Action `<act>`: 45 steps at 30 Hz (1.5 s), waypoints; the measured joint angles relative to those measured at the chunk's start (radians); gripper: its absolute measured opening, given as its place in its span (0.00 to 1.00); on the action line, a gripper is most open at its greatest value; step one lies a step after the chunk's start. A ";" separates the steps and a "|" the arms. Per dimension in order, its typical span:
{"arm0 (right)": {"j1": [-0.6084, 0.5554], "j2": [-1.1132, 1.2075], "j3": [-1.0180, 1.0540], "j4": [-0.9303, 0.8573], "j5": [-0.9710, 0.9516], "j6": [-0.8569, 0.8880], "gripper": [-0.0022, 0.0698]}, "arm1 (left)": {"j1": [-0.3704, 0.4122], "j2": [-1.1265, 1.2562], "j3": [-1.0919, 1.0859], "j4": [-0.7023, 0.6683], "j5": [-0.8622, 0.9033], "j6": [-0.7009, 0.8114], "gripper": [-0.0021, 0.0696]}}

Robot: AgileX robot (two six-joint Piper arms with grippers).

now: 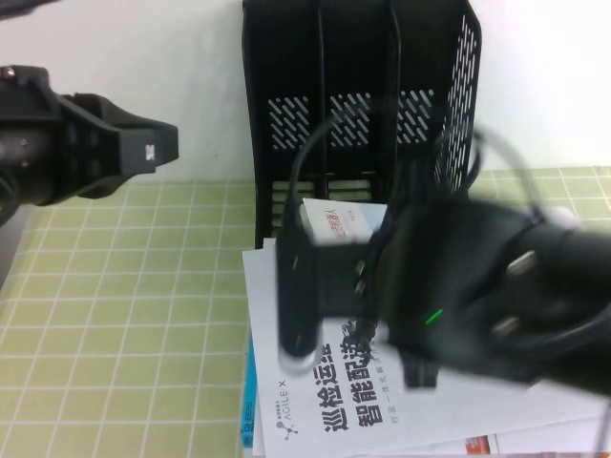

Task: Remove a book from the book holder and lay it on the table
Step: Place the picked book on the book

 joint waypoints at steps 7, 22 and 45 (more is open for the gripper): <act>0.062 0.081 0.090 0.031 -0.041 0.055 0.22 | 0.000 -0.041 0.000 0.033 0.012 0.000 0.03; 0.138 -0.021 0.091 0.077 -0.071 0.077 0.22 | 0.000 -0.043 0.000 0.041 0.005 -0.002 0.03; 0.138 -0.068 0.001 0.546 -0.011 -0.015 0.87 | 0.000 -0.065 0.000 0.049 0.025 0.001 0.03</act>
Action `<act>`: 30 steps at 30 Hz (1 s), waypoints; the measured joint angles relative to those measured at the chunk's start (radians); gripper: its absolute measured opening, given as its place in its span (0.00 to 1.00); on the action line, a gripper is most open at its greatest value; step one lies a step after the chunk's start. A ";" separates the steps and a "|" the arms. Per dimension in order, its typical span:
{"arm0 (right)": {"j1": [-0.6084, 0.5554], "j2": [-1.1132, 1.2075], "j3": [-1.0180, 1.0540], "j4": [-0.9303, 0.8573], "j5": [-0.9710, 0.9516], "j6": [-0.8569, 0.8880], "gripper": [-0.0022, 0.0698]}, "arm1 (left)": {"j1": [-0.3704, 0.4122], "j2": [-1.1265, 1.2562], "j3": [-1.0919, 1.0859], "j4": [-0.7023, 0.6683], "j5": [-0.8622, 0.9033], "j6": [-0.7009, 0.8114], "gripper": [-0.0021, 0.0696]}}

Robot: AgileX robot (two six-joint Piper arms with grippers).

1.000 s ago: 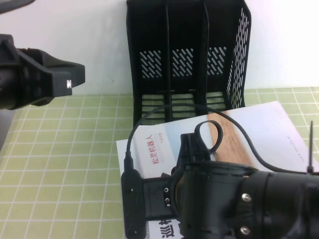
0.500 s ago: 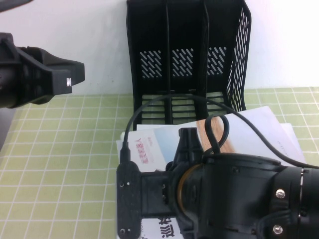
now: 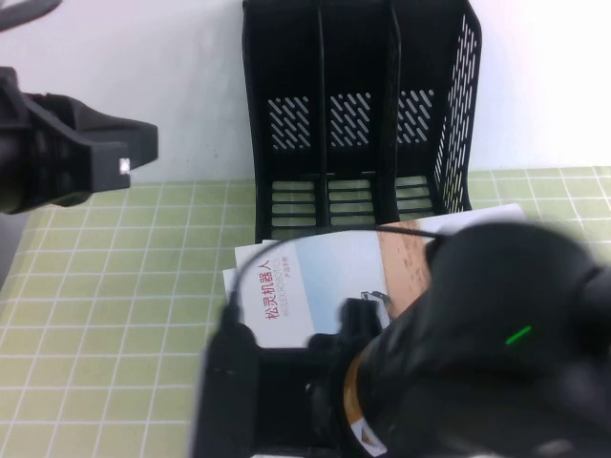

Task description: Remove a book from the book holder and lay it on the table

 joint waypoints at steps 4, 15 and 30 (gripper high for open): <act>0.000 -0.081 -0.088 0.242 -0.059 -0.206 0.77 | 0.000 -0.069 0.002 0.024 -0.029 0.023 0.03; 0.004 -0.266 -0.144 0.025 -0.168 -0.180 0.05 | 0.000 -0.510 0.403 0.039 -0.304 0.051 0.03; 0.004 -0.534 0.100 -0.176 -0.242 -0.020 0.03 | 0.000 -0.875 0.976 -0.038 -0.474 0.061 0.03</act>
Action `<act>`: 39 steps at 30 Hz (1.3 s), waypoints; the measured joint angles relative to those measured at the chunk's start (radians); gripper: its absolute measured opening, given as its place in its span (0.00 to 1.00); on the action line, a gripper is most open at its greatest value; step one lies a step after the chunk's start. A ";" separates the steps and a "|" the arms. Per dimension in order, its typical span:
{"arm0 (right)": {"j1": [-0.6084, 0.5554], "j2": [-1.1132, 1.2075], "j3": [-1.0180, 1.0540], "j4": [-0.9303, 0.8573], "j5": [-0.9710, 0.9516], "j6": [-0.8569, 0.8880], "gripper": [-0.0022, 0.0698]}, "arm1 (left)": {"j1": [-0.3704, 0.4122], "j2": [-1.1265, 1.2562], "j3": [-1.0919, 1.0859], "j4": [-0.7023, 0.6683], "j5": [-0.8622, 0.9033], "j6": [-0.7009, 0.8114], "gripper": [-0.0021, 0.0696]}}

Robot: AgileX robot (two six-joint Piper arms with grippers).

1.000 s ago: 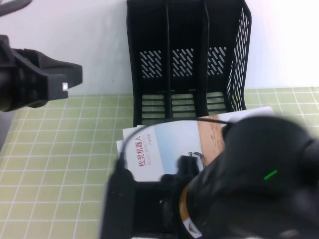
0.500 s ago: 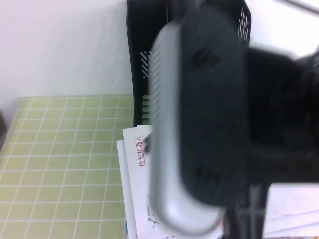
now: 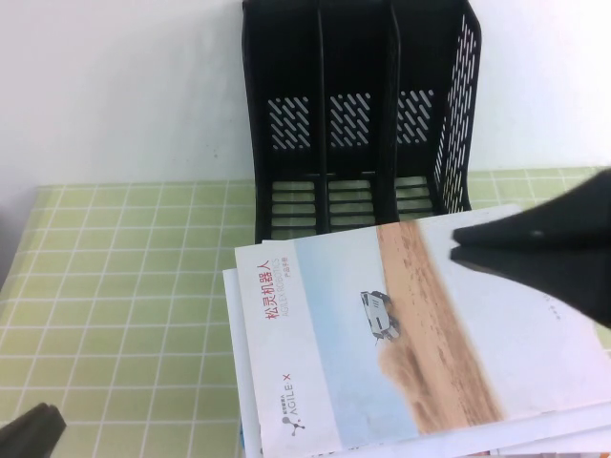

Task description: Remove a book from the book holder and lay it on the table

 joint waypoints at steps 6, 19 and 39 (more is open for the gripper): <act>0.000 -0.133 0.204 -0.189 -0.146 0.293 0.03 | 0.000 -0.003 0.016 0.000 0.006 0.000 0.03; 0.000 -0.179 0.297 -0.310 -0.187 0.444 0.03 | 0.000 -0.005 0.016 0.000 0.117 0.000 0.03; 0.000 -0.126 0.305 -0.347 -0.222 0.448 0.03 | 0.000 -0.050 0.133 0.289 0.139 0.000 0.03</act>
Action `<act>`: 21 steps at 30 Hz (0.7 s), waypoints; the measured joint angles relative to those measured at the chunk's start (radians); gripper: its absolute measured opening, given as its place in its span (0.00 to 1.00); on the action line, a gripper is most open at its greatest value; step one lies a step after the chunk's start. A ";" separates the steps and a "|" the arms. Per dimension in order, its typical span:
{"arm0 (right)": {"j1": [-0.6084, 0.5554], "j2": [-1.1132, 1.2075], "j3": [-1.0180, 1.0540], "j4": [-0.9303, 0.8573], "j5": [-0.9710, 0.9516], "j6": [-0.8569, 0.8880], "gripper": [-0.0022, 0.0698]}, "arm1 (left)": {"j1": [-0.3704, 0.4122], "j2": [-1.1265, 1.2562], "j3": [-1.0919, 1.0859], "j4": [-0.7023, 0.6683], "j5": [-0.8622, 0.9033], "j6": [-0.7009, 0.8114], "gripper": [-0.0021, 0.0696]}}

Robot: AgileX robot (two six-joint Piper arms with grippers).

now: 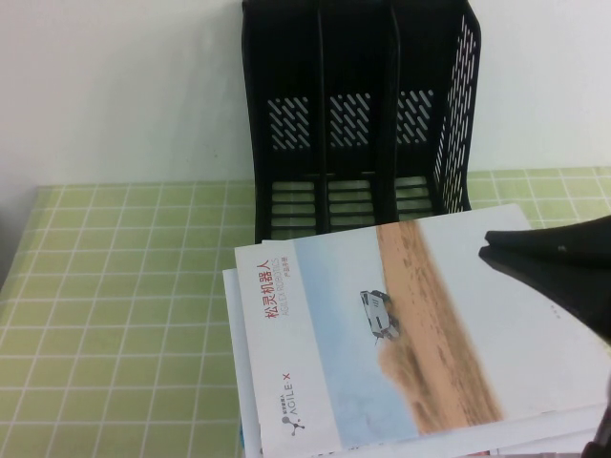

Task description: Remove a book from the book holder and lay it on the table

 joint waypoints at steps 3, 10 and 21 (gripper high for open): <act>0.000 0.027 0.000 0.000 -0.001 0.000 0.03 | 0.000 -0.046 0.041 0.118 -0.008 0.000 0.03; 0.000 0.119 0.002 0.000 -0.006 0.000 0.03 | 0.000 -0.104 0.050 0.282 -0.070 -0.086 0.03; 0.000 0.358 0.002 0.000 -0.014 0.000 0.03 | 0.000 -0.104 0.053 0.422 -0.078 -0.737 0.03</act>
